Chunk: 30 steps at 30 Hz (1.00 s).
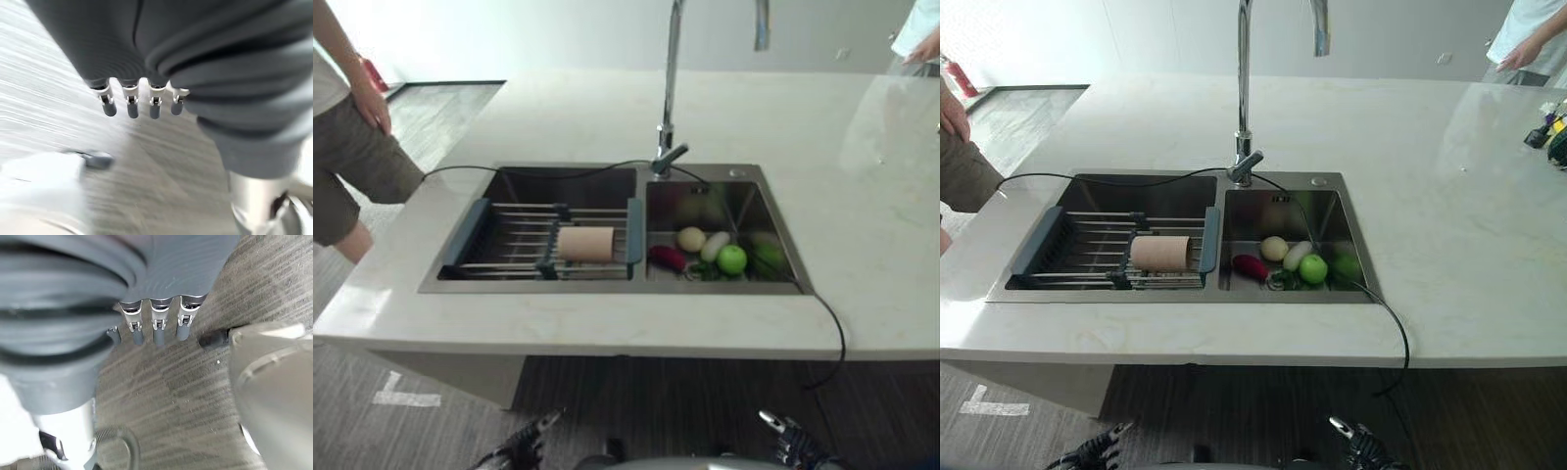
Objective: Place the dishes in the dishwasher.
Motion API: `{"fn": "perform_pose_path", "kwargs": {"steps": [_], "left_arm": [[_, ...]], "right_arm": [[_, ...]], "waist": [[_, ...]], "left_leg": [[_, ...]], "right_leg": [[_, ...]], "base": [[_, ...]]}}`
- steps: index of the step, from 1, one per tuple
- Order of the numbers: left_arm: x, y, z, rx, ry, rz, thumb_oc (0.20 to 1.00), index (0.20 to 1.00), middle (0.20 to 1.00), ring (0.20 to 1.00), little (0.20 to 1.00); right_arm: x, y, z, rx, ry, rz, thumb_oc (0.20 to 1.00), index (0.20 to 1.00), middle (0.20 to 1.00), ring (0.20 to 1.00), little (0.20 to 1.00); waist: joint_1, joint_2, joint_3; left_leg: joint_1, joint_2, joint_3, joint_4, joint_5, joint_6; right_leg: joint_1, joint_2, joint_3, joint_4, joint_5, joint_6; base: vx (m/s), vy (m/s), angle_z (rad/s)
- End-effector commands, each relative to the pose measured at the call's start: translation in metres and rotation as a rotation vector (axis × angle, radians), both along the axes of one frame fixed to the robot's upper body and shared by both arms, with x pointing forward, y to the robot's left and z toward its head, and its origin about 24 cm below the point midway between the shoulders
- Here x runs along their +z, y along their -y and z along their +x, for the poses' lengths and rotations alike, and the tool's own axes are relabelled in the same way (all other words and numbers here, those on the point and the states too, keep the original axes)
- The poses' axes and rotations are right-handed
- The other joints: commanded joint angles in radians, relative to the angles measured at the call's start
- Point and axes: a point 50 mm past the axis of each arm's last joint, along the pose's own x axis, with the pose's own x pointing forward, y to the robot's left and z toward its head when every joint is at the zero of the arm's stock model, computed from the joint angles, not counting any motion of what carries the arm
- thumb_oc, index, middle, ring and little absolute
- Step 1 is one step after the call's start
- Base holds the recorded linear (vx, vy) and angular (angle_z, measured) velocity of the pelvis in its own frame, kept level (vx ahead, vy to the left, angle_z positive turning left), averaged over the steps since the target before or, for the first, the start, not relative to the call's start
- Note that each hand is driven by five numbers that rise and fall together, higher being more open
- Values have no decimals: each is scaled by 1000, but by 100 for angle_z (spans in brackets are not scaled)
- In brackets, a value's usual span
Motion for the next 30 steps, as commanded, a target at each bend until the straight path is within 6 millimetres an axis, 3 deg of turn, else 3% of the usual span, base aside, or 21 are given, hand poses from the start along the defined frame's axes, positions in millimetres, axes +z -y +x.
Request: {"fn": "perform_pose_path", "kwargs": {"steps": [1, 4, 6, 7, 8, 9, 11, 12, 13, 14, 15, 16, 17, 18, 19, 20, 21, 22, 23, 26, 30], "left_arm": [[8, -23, 6, 159, 6, 60, 1000, 1000, 1000, 1000, 1000], [20, -54, -3, 306, 39, 138, 1000, 1000, 1000, 1000, 1000], [51, -109, -6, 419, 114, 302, 1000, 1000, 1000, 1000, 1000], [57, -117, -6, 427, 122, 324, 1000, 1000, 1000, 1000, 1000], [79, -145, -4, 439, 160, 413, 1000, 1000, 1000, 1000, 1000], [84, -149, -3, 437, 164, 424, 1000, 1000, 1000, 1000, 1000], [117, -182, 4, 388, 209, 553, 1000, 1000, 1000, 1000, 1000], [151, -206, 17, 306, 291, 639, 1000, 1000, 1000, 1000, 1000], [161, -212, 21, 288, 304, 662, 1000, 1000, 1000, 1000, 1000], [195, -229, 33, 213, 338, 781, 1000, 1000, 1000, 1000, 1000], [204, -233, 36, 197, 343, 804, 1000, 1000, 1000, 1000, 1000], [241, -246, 47, 140, 377, 947, 1000, 1000, 1000, 1000, 1000], [249, -249, 49, 144, 382, 960, 1000, 1000, 1000, 1000, 1000], [277, -256, 57, 116, 429, 1036, 1000, 1000, 1000, 1000, 1000], [319, -260, 74, 70, 514, 1145, 1000, 1000, 1000, 1000, 1000], [332, -259, 81, 49, 540, 1180, 1000, 1000, 1000, 1000, 1000], [369, -253, 102, -12, 638, 1283, 1000, 1000, 1000, 1000, 1000], [377, -250, 108, -18, 653, 1295, 1000, 1000, 1000, 1000, 1000], [406, -238, 127, -94, 745, 1382, 1000, 1000, 1000, 1000, 1000], [440, -210, 159, -271, 816, 1467, 1000, 1000, 1000, 1000, 1000], [460, -175, 191, -480, 926, 1455, 1000, 1000, 1000, 1000, 1000]], "right_arm": [[4, 7, 10, -4, 9, -13, 1000, 1000, 1000, 1000, 1000], [3, 11, 4, -12, -16, -18, 1000, 1000, 1000, 1000, 1000], [2, 16, -8, -7, -60, -25, 1000, 1000, 1000, 1000, 1000], [2, 17, -10, -8, -65, -27, 1000, 1000, 1000, 1000, 1000], [2, 20, -14, -21, -77, -33, 1000, 1000, 1000, 1000, 1000], [2, 20, -14, -23, -77, -33, 1000, 1000, 1000, 1000, 1000], [2, 22, -18, -44, -82, -35, 1000, 1000, 1000, 1000, 1000], [3, 24, -20, -54, -84, -37, 1000, 1000, 1000, 1000, 1000], [3, 25, -20, -56, -84, -38, 1000, 1000, 1000, 1000, 1000], [3, 26, -22, -60, -88, -40, 1000, 1000, 1000, 1000, 1000], [3, 26, -22, -62, -88, -40, 1000, 1000, 1000, 1000, 1000], [3, 27, -23, -68, -92, -40, 1000, 1000, 1000, 1000, 1000], [3, 26, -24, -68, -93, -40, 1000, 1000, 1000, 1000, 1000], [2, 26, -25, -68, -97, -39, 1000, 1000, 1000, 1000, 1000], [2, 26, -26, -66, -102, -37, 1000, 1000, 1000, 1000, 1000], [2, 25, -26, -66, -104, -36, 1000, 1000, 1000, 1000, 1000], [1, 23, -28, -63, -110, -31, 1000, 1000, 1000, 1000, 1000], [1, 23, -29, -62, -111, -30, 1000, 1000, 1000, 1000, 1000], [0, 20, -30, -55, -117, -25, 1000, 1000, 1000, 1000, 1000], [-2, 17, -32, -41, -127, -19, 1000, 1000, 1000, 1000, 1000], [-3, 15, -36, -19, -143, -17, 1000, 1000, 1000, 1000, 1000]], "waist": [[11, -7, -11], [16, 1, -20], [23, 14, -32], [25, 16, -33], [30, 23, -36], [30, 24, -36], [38, 34, -39], [44, 42, -40], [46, 44, -40], [54, 50, -41], [56, 51, -41], [61, 55, -40], [61, 55, -40], [61, 57, -41], [58, 59, -42], [57, 59, -43], [52, 58, -44], [51, 58, -45], [46, 55, -48], [33, 50, -50], [16, 47, -50]], "left_leg": [[-19, -60, -14, 5, 9, 38], [-11, -65, -22, 5, 3, 32], [-2, -68, -27, 5, -1, 25], [-1, -68, -29, 5, -2, 25], [1, -71, -36, 5, -3, 26], [1, -71, -37, 5, -3, 26], [3, -72, -44, 5, -3, 26], [3, -73, -49, 5, -4, 27], [4, -73, -50, 5, -4, 27], [3, -73, -55, 5, -4, 26], [3, -74, -56, 5, -4, 26], [3, -74, -60, 5, -5, 24], [3, -74, -61, 5, -5, 24], [3, -74, -60, 5, -4, 24], [3, -73, -58, 5, -4, 23], [3, -72, -57, 5, -4, 22], [4, -71, -55, 5, -5, 19], [4, -71, -54, 5, -6, 19], [5, -70, -50, 5, -7, 17], [6, -66, -43, 5, -10, 14], [6, -60, -29, 5, -12, 10]], "right_leg": [[-22, -5, -5, 16, 92, 4], [0, -5, -14, -18, 100, 5], [18, -6, -24, -41, 106, 10], [20, -6, -24, -42, 105, 11], [25, -5, -25, -45, 103, 12], [26, -5, -26, -45, 103, 13], [32, -6, -28, -46, 102, 16], [35, -6, -28, -48, 101, 17], [36, -6, -29, -48, 100, 17], [39, -6, -31, -49, 99, 19], [40, -6, -32, -50, 98, 19], [43, -6, -35, -51, 98, 21], [43, -6, -35, -51, 98, 22], [44, -7, -36, -51, 98, 24], [45, -6, -35, -51, 99, 25], [45, -6, -35, -51, 99, 25], [46, -4, -35, -51, 99, 27], [45, -3, -34, -51, 99, 28], [45, -1, -30, -51, 98, 29], [42, 3, -21, -51, 99, 30], [35, 6, -11, -51, 100, 32]], "base": [[61, 23, -2], [50, 16, 12], [48, 11, 7], [27, -1, 11], [17, -1, 18], [20, -2, 18], [18, -2, 7], [0, 0, 0], [22, -10, 5], [15, -9, 5], [28, -18, 5], [21, -14, 6], [31, -22, 7], [35, -32, 7], [39, -35, 5], [56, -48, 3], [42, -33, 3], [68, -51, 6], [60, -43, 5], [55, -40, 2], [39, -35, -5]]}}
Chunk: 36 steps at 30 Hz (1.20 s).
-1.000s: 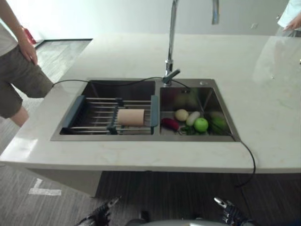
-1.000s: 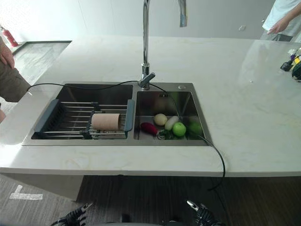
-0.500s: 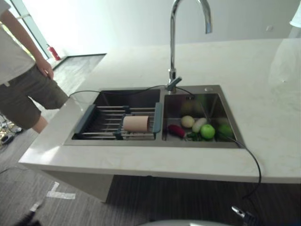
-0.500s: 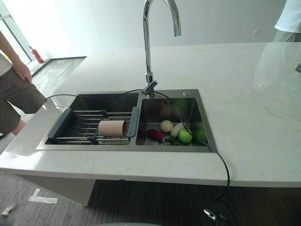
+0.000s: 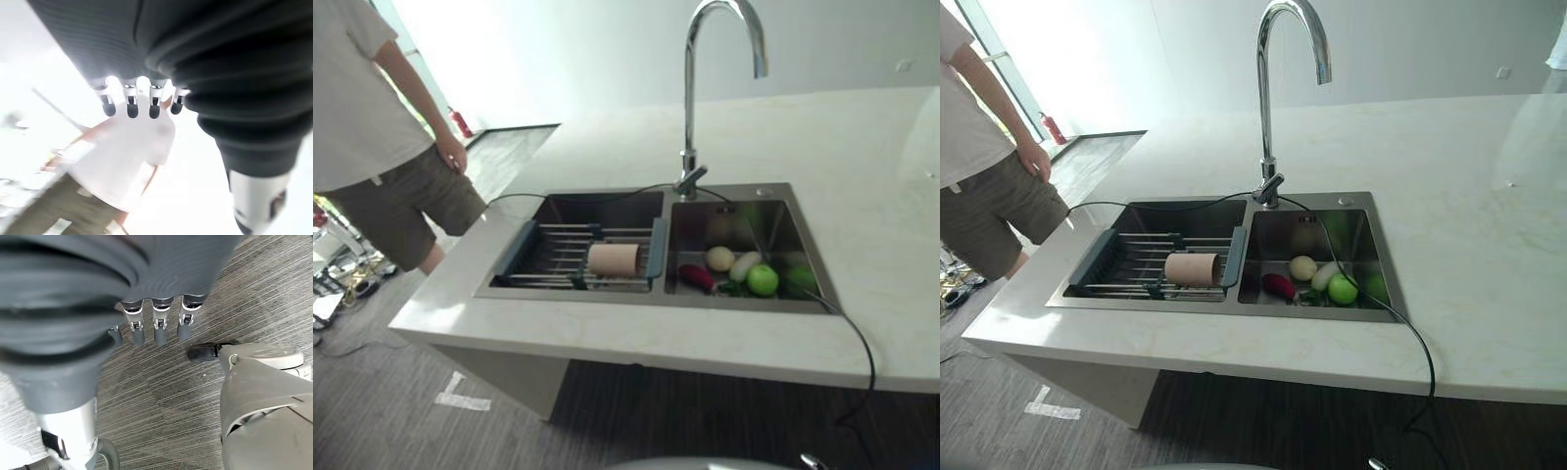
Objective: Place the dishes in the dishwasher.
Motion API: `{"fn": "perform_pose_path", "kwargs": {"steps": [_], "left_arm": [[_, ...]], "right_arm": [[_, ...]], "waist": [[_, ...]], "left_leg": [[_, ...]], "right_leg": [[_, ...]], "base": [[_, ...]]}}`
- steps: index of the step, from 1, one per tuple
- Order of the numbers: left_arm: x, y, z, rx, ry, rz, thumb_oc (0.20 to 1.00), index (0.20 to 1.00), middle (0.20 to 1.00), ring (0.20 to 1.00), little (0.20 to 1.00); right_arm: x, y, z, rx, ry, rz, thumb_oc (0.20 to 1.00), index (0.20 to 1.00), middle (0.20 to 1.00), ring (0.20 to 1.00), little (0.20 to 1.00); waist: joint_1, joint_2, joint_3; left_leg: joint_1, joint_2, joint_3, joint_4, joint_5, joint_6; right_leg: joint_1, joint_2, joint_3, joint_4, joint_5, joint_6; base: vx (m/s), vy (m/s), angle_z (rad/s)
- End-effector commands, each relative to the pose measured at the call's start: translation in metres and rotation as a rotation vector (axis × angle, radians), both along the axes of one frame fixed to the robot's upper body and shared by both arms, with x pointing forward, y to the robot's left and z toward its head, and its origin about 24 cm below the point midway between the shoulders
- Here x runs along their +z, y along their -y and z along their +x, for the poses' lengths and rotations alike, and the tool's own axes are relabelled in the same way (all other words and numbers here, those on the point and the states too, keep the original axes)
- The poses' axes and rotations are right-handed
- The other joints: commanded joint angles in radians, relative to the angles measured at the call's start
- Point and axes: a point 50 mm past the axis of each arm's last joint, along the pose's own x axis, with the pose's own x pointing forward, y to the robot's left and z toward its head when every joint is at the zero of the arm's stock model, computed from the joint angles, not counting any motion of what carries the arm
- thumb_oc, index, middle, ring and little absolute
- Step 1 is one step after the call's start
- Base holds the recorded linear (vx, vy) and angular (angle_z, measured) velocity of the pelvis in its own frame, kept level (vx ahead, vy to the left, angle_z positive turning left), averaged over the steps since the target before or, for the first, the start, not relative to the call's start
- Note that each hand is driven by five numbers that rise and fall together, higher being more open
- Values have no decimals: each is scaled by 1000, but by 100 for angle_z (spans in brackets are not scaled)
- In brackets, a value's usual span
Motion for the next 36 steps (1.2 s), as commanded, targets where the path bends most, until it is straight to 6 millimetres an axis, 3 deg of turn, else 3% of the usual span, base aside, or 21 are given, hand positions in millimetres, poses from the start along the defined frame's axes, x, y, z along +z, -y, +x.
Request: {"fn": "perform_pose_path", "kwargs": {"steps": [1, 7, 9, 14, 21, 25, 28, 31, 36], "left_arm": [[56, 14, 5, -100, 70, 111, 1000, 1000, 1000, 1000, 1000], [43, 89, 62, -420, -122, 152, 1000, 1000, 1000, 1000, 1000], [37, 100, 70, -443, -172, 199, 1000, 1000, 1000, 1000, 1000], [21, 120, 86, -452, -201, 226, 1000, 1000, 1000, 1000, 1000], [-5, 121, 89, -444, -292, 323, 1000, 1000, 1000, 1000, 1000], [-14, 131, 93, -463, -330, 377, 1000, 1000, 1000, 1000, 1000], [-19, 139, 97, -484, -370, 452, 1000, 1000, 1000, 1000, 1000], [-18, 151, 104, -492, -393, 581, 1000, 1000, 1000, 1000, 1000], [-10, 156, 109, -508, -436, 599, 1000, 1000, 1000, 1000, 1000]], "right_arm": [[-3, -13, 17, -8, 45, 38, 1000, 1000, 1000, 1000, 1000], [-6, -19, 9, -2, 31, 67, 1000, 1000, 1000, 1000, 1000], [-6, -20, 8, -1, 30, 73, 1000, 1000, 1000, 1000, 1000], [-8, -23, 5, -7, 27, 83, 1000, 1000, 1000, 1000, 1000], [-8, -22, -10, -11, 2, 80, 1000, 1000, 1000, 1000, 1000], [-7, -20, -8, 0, 16, 81, 1000, 1000, 1000, 1000, 1000], [-4, -17, 4, 16, 64, 83, 1000, 1000, 1000, 1000, 1000], [4, -11, 36, 40, 164, 81, 1000, 1000, 1000, 1000, 1000], [12, -10, 63, 63, 249, 73, 1000, 1000, 1000, 1000, 1000]], "waist": [[-30, -16, 41], [-69, -26, 45], [-79, -30, 48], [-104, -40, 67], [-132, -43, 94], [-138, -43, 107], [-141, -43, 130], [-144, -41, 179], [-143, -37, 225]], "left_leg": [[10, -47, 28, 6, -26, 54], [15, -41, 61, 6, -31, 53], [15, -41, 71, 6, -32, 54], [1, -38, 101, 6, -29, 58], [-8, -34, 118, 6, -24, 61], [-20, -35, 118, 6, -20, 60], [-46, -37, 118, 6, -13, 58], [-94, -42, 111, 6, 0, 55], [-134, -46, 108, 6, 11, 50]], "right_leg": [[-27, 1, 45, 0, 66, 29], [-42, 4, 75, 0, 76, 39], [-47, 3, 83, 0, 81, 41], [-81, 3, 113, 3, 95, 47], [-105, 7, 147, 2, 106, 48], [-119, 8, 157, 0, 109, 46], [-143, 7, 164, 0, 116, 45], [-187, 8, 176, 2, 124, 40], [-222, 3, 171, 0, 134, 40]], "base": [[15, -46, -5], [38, -58, -6], [39, -45, -21], [-16, -41, -23], [-5, -22, -21], [-18, 3, -6], [-116, 3, -11], [-198, 30, -7], [-124, 25, 0]]}}
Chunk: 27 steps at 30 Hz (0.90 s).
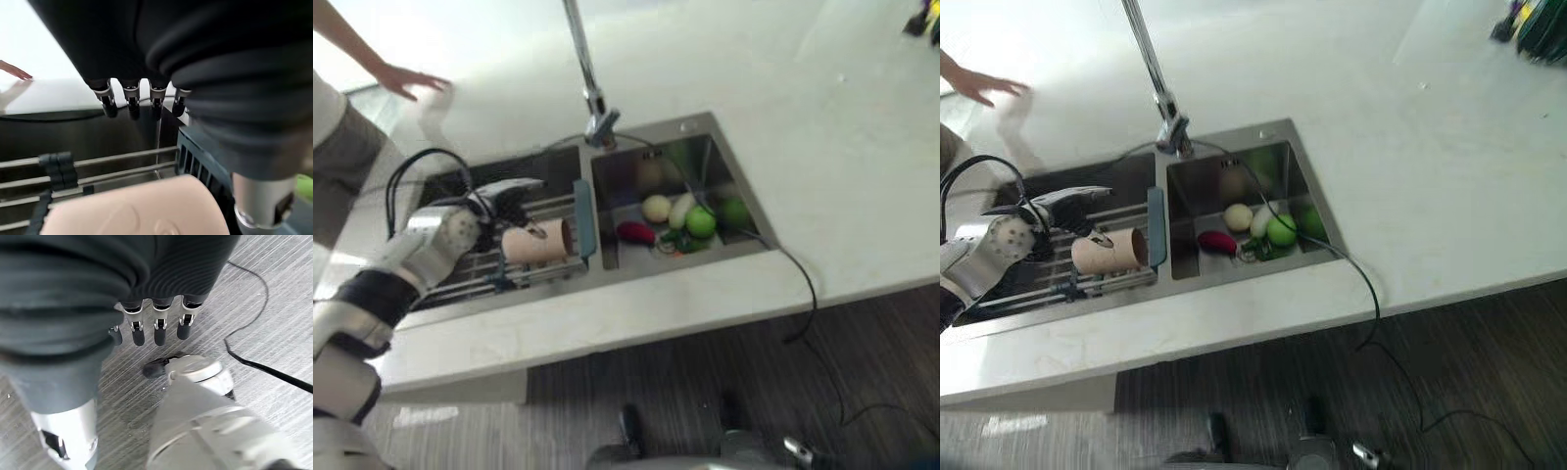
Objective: Place the dishes in the dishwasher.
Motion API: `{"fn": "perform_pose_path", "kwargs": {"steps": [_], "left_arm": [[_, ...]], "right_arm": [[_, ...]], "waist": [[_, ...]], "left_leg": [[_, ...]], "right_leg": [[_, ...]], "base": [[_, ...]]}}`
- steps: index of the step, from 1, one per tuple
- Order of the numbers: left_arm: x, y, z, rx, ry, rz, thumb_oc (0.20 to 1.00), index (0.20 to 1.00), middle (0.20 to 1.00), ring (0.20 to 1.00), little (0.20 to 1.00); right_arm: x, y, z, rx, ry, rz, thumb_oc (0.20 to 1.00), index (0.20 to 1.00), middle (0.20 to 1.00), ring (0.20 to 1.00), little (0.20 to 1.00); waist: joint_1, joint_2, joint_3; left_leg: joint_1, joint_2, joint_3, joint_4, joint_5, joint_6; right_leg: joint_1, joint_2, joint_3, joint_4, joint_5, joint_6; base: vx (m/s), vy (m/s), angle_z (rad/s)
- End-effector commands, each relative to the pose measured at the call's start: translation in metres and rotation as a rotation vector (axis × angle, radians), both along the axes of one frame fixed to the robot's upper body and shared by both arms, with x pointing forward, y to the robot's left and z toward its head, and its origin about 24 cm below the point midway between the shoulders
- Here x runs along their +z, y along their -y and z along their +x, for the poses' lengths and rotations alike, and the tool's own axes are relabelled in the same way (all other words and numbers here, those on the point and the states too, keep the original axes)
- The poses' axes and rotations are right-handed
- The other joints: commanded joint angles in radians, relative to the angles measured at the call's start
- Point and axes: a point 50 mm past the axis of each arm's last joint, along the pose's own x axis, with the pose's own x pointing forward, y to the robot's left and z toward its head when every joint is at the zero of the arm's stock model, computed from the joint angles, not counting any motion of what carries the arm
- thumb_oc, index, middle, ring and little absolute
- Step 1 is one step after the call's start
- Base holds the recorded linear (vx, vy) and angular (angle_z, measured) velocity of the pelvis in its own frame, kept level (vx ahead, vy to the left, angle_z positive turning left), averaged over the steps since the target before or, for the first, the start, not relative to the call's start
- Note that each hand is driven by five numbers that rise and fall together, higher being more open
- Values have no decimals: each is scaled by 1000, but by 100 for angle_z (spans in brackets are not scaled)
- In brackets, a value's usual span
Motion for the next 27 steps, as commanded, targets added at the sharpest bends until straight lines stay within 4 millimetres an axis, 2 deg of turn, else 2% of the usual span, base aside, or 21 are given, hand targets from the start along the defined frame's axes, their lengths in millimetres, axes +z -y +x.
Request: {"fn": "perform_pose_path", "kwargs": {"steps": [1, 12, 18, 21, 27], "left_arm": [[62, -21, 6, 83, 172, 16, 1000, 1000, 1000, 1000, 1000], [56, -22, 10, 115, 93, 86, 1000, 1000, 1000, 1000, 1000], [59, -26, 13, 156, 108, 113, 1000, 1000, 1000, 1000, 1000], [65, -33, 12, 197, 106, 114, 1000, 1000, 1000, 1000, 1000], [62, -44, 11, 248, 93, 136, 1000, 1000, 1000, 1000, 1000]], "right_arm": [[4, -2, 15, -18, 77, 15, 1000, 1000, 1000, 1000, 1000], [14, 2, 42, -15, 151, -5, 1000, 1000, 1000, 1000, 1000], [17, 2, 49, -15, 175, 1, 1000, 1000, 1000, 1000, 1000], [18, 0, 52, -12, 188, 8, 1000, 1000, 1000, 1000, 1000], [21, -4, 62, -8, 217, 12, 1000, 1000, 1000, 1000, 1000]], "waist": [[-7, -26, 23], [2, -27, 83], [6, -31, 102], [10, -32, 110], [16, -30, 120]], "left_leg": [[10, -60, -28, -1, -33, 46], [-40, -63, -31, -1, -14, 38], [-56, -65, -37, -1, -12, 37], [-63, -68, -40, -1, -12, 39], [-69, -70, -44, -1, -8, 38]], "right_leg": [[15, -12, 23, 0, 42, 57], [-24, -23, 3, 2, 58, 58], [-38, -28, -1, 5, 62, 63], [-44, -32, -6, 8, 64, 66], [-49, -35, -9, 10, 67, 67]], "base": [[-69, 18, -1], [-57, 22, 1], [-28, 7, 2], [-7, 1, 1], [0, 0, 0]]}}
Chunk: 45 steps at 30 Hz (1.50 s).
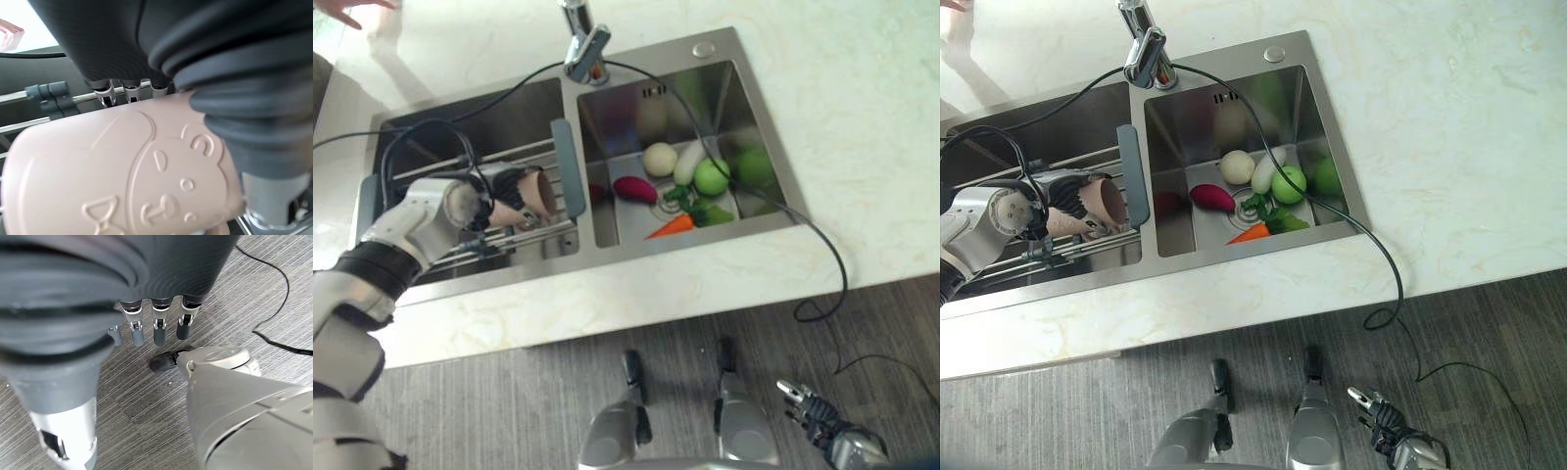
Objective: Place the dishes in the dishwasher.
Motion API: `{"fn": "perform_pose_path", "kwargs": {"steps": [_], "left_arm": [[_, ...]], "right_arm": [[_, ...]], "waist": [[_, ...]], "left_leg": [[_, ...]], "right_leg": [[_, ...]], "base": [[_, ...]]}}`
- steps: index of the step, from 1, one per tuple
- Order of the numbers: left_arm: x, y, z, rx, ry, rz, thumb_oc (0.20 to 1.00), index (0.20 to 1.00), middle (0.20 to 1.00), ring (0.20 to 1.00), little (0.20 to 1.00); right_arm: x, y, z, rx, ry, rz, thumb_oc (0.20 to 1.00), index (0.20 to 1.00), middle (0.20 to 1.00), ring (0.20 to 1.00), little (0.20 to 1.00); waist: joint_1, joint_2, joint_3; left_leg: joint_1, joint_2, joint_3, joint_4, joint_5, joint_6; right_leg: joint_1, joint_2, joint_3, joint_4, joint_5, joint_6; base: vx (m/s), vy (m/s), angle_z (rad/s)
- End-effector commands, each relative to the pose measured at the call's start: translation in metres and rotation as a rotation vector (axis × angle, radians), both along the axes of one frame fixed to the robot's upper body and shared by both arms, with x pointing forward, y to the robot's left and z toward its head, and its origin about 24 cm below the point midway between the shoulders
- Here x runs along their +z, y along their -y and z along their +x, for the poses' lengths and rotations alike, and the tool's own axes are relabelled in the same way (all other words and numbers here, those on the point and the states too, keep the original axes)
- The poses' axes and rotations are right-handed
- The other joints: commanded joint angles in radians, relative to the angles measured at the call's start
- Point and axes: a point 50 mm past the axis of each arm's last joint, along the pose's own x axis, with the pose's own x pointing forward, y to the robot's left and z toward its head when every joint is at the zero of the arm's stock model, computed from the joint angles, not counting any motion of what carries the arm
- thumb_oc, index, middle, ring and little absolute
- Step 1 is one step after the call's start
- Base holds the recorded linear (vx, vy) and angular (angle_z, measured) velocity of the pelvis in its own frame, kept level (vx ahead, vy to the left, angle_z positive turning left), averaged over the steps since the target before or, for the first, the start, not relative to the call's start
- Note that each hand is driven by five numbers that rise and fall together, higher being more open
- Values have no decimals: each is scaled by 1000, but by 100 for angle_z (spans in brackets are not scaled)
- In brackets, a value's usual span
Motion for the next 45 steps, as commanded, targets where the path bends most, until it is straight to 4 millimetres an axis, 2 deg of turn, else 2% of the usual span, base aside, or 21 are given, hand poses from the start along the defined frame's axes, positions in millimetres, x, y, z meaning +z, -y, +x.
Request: {"fn": "perform_pose_path", "kwargs": {"steps": [1, 7, 8, 9, 13, 20, 27, 31, 35, 36, 40, 45], "left_arm": [[37, -33, 0, 156, 100, 63, 1000, 1000, 1000, 1000, 1000], [31, -47, -2, 253, 20, 87, 1000, 1000, 1000, 1000, 1000], [28, -49, -2, 266, -8, 99, 533, 533, 533, 533, 533], [26, -50, -3, 265, -25, 106, 200, 200, 200, 200, 200], [16, -53, -4, 281, -102, 147, 200, 200, 200, 200, 200], [13, -54, -3, 268, -137, 179, 200, 200, 200, 200, 200], [19, -37, 1, 153, -57, 129, 200, 200, 200, 200, 200], [29, -25, 2, 70, 79, 55, 200, 200, 200, 200, 200], [48, -26, -1, 65, 381, -75, 200, 200, 200, 200, 200], [50, -32, -7, 76, 500, -129, 200, 200, 200, 200, 200], [34, -45, -23, 85, 723, -218, 200, 200, 200, 200, 200], [21, -48, -36, 102, 962, -294, 200, 200, 200, 200, 200]], "right_arm": [[6, 0, 12, -18, 68, 4, 1000, 1000, 1000, 1000, 1000], [11, 0, 22, -16, 94, 1, 1000, 1000, 1000, 1000, 1000], [11, 0, 23, -18, 97, 2, 1000, 1000, 1000, 1000, 1000], [12, 0, 23, -19, 98, 3, 1000, 1000, 1000, 1000, 1000], [13, 1, 27, -18, 108, 2, 1000, 1000, 1000, 1000, 1000], [17, 3, 33, -20, 132, -4, 1000, 1000, 1000, 1000, 1000], [16, 3, 30, -28, 129, -3, 1000, 1000, 1000, 1000, 1000], [12, 1, 25, -35, 118, 3, 1000, 1000, 1000, 1000, 1000], [5, -5, 13, -56, 94, 14, 1000, 1000, 1000, 1000, 1000], [2, -9, 8, -61, 77, 18, 1000, 1000, 1000, 1000, 1000], [-6, -17, -6, -67, 28, 23, 1000, 1000, 1000, 1000, 1000], [-15, -25, -23, -80, -35, 31, 1000, 1000, 1000, 1000, 1000]], "waist": [[6, -37, 12], [7, -38, 26], [7, -39, 28], [8, -39, 29], [8, -38, 32], [6, -39, 32], [7, -41, 22], [12, -44, 9], [20, -48, -15], [27, -49, -27], [34, -49, -60], [41, -55, -104]], "left_leg": [[-22, -70, -31, -1, -14, 40], [-31, -69, -27, -1, -12, 41], [-31, -69, -28, -1, -12, 41], [-32, -69, -28, -1, -12, 41], [-35, -68, -25, -1, -12, 40], [-36, -66, -17, -1, -14, 39], [-30, -64, -13, -1, -17, 39], [-21, -64, -14, -1, -20, 39], [-7, -66, -22, -1, -25, 40], [2, -68, -32, -1, -28, 40], [29, -70, -46, -1, -35, 41], [62, -66, -54, -1, -43, 39]], "right_leg": [[-10, -35, 5, 10, 64, 67], [-19, -38, 2, 12, 66, 70], [-20, -38, 1, 13, 66, 71], [-21, -38, 1, 13, 66, 71], [-24, -38, 0, 13, 69, 74], [-28, -39, 3, 13, 71, 76], [-22, -39, -1, 12, 69, 77], [-15, -37, -3, 11, 67, 75], [1, -34, -4, 10, 58, 71], [11, -32, -5, 9, 53, 67], [40, -28, -5, 6, 40, 59], [76, -25, -9, 4, 24, 48]], "base": [[0, 0, 0], [-20, 3, 1], [-19, -7, 5], [-17, -7, 6], [-13, 0, 3], [0, 0, 0], [0, 0, 0], [0, 0, 0], [0, 0, 0], [54, -14, -2], [49, -8, 0], [56, -7, 4]]}}
